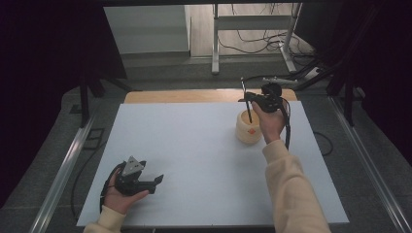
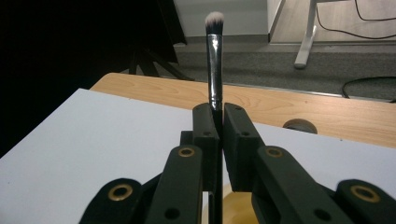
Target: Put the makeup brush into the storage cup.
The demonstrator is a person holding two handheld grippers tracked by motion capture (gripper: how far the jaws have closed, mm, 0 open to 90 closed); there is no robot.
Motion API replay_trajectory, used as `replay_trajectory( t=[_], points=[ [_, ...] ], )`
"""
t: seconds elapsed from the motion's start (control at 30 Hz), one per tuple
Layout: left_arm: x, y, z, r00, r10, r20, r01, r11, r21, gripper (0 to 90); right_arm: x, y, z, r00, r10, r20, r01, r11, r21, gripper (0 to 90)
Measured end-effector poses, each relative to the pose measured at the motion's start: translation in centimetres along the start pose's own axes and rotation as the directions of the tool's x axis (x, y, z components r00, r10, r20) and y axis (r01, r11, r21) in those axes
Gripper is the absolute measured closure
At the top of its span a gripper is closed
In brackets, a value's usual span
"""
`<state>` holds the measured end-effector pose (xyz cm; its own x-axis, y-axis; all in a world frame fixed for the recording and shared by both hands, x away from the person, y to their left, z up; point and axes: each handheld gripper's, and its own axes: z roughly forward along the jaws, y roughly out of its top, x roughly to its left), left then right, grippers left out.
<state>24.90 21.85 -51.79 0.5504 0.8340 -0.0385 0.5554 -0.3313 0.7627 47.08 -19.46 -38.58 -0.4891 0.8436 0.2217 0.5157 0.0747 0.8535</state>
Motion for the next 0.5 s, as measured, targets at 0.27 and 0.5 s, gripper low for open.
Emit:
replay_trajectory(
  t=[0.27,0.5],
  points=[
    [-0.01,0.00,0.02,1.0000,0.001,0.000,-0.001,1.0000,0.000,15.4,-0.59,0.09,0.16,0.9998,0.011,0.014,-0.010,1.000,-0.011,83.3],
    [0.00,0.00,0.02,1.0000,0.002,0.000,-0.002,1.0000,0.001,15.4,-1.07,0.18,0.19,0.9998,0.012,0.018,-0.012,1.000,-0.020,83.3]
  ],
)
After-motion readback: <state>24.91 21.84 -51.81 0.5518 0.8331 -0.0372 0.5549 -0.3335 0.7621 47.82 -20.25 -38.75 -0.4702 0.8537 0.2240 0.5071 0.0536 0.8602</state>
